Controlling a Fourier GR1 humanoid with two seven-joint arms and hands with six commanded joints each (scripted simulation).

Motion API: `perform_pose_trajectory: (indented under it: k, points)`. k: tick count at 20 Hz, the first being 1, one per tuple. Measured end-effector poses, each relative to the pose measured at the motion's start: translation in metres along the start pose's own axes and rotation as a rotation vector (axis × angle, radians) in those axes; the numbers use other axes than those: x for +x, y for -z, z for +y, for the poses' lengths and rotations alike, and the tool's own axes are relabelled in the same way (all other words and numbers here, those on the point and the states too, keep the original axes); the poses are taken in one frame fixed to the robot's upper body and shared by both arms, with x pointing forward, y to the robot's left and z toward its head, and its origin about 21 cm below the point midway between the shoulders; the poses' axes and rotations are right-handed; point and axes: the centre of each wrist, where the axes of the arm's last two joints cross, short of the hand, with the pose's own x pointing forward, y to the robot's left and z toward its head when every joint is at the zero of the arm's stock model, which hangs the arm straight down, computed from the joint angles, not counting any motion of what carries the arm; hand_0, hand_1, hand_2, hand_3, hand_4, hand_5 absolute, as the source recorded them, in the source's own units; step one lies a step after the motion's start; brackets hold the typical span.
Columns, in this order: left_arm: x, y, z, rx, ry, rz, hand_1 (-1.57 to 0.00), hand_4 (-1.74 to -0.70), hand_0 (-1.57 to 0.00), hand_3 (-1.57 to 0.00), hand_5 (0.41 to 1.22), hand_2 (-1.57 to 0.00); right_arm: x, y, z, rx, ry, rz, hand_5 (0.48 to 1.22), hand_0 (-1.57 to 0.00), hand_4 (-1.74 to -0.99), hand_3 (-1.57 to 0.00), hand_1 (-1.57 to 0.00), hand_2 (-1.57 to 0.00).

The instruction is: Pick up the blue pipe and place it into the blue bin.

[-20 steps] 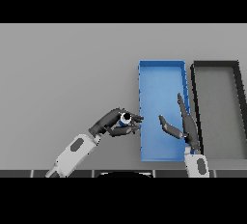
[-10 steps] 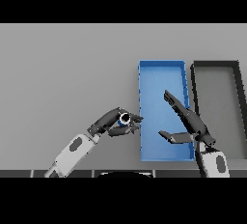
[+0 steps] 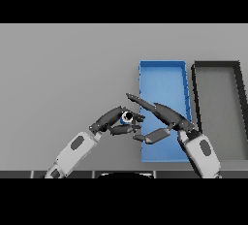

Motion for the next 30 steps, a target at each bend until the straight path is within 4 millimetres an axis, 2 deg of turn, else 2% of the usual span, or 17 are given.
perform_pose_trajectory:
  k: [2,7,9,10,11,12,13,14,15,16,17,19,22,26,27,28,30]
  points:
    - [-0.001,-0.001,-0.005,-0.022,-0.009,-0.018,-1.57,-1.74,-1.57,-1.53,1.221,-1.57,0.0,0.014,0.003,0.034,-0.011,0.012,0.532,0.0,-1.23,0.0,0.0,0.0]
    - [-0.001,0.0,-0.004,-0.022,0.008,-0.002,-1.57,-1.74,-1.57,-1.54,1.221,-1.57,0.004,0.044,0.009,0.116,-0.017,-0.001,0.508,0.0,-1.218,0.0,0.0,0.0]
    - [-0.002,-0.008,0.0,-0.031,0.003,-0.009,-1.57,-1.74,-1.57,-1.48,1.221,-1.57,0.006,0.056,0.005,0.134,-0.019,-0.011,0.506,-0.05,-1.245,-0.05,-0.08,-0.1]
    - [-0.003,-0.008,0.001,-0.033,-0.014,0.005,-1.33,-1.74,-1.39,-1.29,1.221,-1.32,0.009,0.065,0.007,0.155,-0.013,-0.016,0.509,-0.18,-1.294,-0.16,-0.22,-0.24]
    - [-0.005,-0.008,0.002,-0.034,0.032,0.018,-1.08,-1.68,-1.18,-1.03,1.221,-1.06,0.009,0.068,0.008,0.181,-0.012,-0.016,0.507,-0.35,-1.335,-0.3,-0.38,-0.38]
    - [-0.004,-0.008,0.005,-0.063,0.1,0.1,-0.88,-1.55,-0.99,-0.82,1.221,-0.85,0.011,0.073,0.01,0.203,-0.02,-0.013,0.508,-0.53,-1.362,-0.44,-0.53,-0.53]
    - [-0.003,-0.008,0.006,-0.098,0.126,0.159,-0.71,-1.48,-0.82,-0.66,1.221,-0.68,0.014,0.078,0.01,0.222,-0.026,-0.012,0.522,-0.72,-1.43,-0.63,-0.7,-0.74]
    - [-0.001,-0.008,0.002,-0.1,0.131,0.179,-0.71,-1.53,-0.78,-0.58,1.221,-0.69,0.012,0.08,0.009,0.235,-0.03,-0.029,0.55,-0.89,-1.486,-0.77,-0.87,-0.91]
    - [-0.001,-0.008,0.002,-0.076,0.131,0.182,-0.88,-1.57,-0.94,-0.78,1.221,-0.86,0.01,0.08,0.01,0.249,-0.005,-0.06,0.606,-1.02,-1.53,-0.87,-1.01,-1.04]
    - [-0.002,-0.01,0.001,-0.049,0.133,0.178,-1.02,-1.61,-1.06,-0.94,1.221,-0.97,0.008,0.083,0.012,0.274,0.027,-0.076,0.666,-1.13,-1.562,-0.96,-1.12,-1.14]
    - [-0.002,-0.006,0.0,-0.039,0.109,0.159,-1.13,-1.63,-1.16,-1.07,1.221,-1.05,0.01,0.086,0.013,0.279,0.052,-0.092,0.728,-1.22,-1.526,-1.08,-1.21,-1.23]
    - [-0.005,-0.006,-0.005,-0.034,0.043,0.127,-1.29,-1.67,-1.31,-1.25,1.221,-1.19,0.009,0.087,0.014,0.284,0.103,-0.101,0.905,-1.35,-1.469,-1.26,-1.34,-1.35]
    - [-0.007,-0.007,-0.004,-0.021,0.002,0.102,-1.43,-1.71,-1.44,-1.41,1.221,-1.35,0.003,0.085,0.017,0.25,0.062,-0.199,1.059,-1.46,-1.447,-1.41,-1.45,-1.46]
    - [-0.007,-0.004,-0.003,-0.018,0.001,0.11,-1.51,-1.73,-1.52,-1.5,1.221,-1.39,0.004,0.082,0.018,0.257,0.012,-0.199,1.155,-1.52,-1.475,-1.51,-1.52,-1.53]
    - [-0.007,-0.006,-0.003,-0.019,-0.012,0.101,-1.35,-1.65,-1.43,-1.33,1.221,-1.22,0.005,0.08,0.018,0.254,0.027,-0.196,1.168,-1.53,-1.48,-1.52,-1.53,-1.53]
    - [-0.008,-0.008,0.0,-0.012,0.014,0.073,-1.08,-1.54,-1.16,-1.07,1.221,-0.98,0.007,0.082,0.018,0.247,0.04,-0.195,1.179,-1.54,-1.483,-1.53,-1.54,-1.54]
    - [-0.005,-0.011,0.007,-0.056,0.116,0.101,-0.69,-1.31,-0.74,-0.68,1.221,-0.62,0.006,0.083,0.017,0.23,0.056,-0.181,1.194,-1.55,-1.488,-1.54,-1.55,-1.55]
